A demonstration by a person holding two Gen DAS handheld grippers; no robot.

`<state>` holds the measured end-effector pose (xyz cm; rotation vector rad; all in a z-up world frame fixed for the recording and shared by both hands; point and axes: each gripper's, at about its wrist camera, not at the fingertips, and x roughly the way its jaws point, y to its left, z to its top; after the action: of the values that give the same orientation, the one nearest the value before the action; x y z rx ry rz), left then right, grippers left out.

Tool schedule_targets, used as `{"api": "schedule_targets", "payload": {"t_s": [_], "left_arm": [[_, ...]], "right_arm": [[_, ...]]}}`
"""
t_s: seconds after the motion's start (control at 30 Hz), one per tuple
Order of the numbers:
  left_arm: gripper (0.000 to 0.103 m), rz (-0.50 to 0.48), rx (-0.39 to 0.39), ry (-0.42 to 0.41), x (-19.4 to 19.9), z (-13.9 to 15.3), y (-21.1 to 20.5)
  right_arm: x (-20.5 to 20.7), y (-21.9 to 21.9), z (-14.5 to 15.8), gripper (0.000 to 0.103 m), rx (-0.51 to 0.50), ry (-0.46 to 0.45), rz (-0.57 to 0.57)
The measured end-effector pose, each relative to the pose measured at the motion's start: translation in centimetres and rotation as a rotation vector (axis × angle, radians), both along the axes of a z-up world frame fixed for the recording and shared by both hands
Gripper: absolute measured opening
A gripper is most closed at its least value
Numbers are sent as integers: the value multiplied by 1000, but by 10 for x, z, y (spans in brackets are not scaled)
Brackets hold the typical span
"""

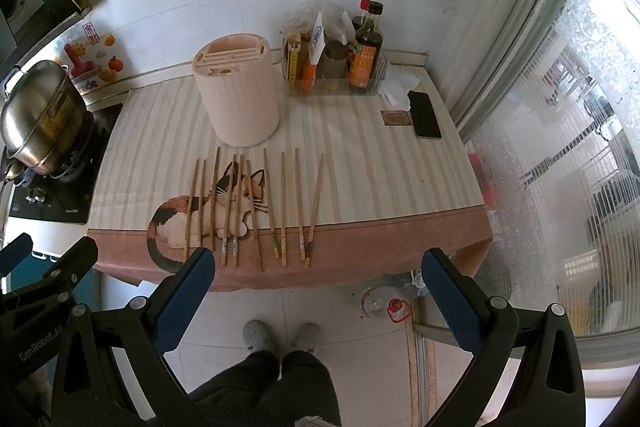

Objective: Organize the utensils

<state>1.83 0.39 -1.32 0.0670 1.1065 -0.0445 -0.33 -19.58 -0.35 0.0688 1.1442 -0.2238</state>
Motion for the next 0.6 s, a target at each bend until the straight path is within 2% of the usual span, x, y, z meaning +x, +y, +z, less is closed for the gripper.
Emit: {"api": "schedule_targets", "payload": {"t_s": [0.37,0.6], "left_arm": [[103,2,1,1,11,-2,1],[103,3,0,-7,-2,5,-2]], "right_arm": [[0,1,1,103,0,0,1],[1,7,5,103,-2,-3,3]]}}
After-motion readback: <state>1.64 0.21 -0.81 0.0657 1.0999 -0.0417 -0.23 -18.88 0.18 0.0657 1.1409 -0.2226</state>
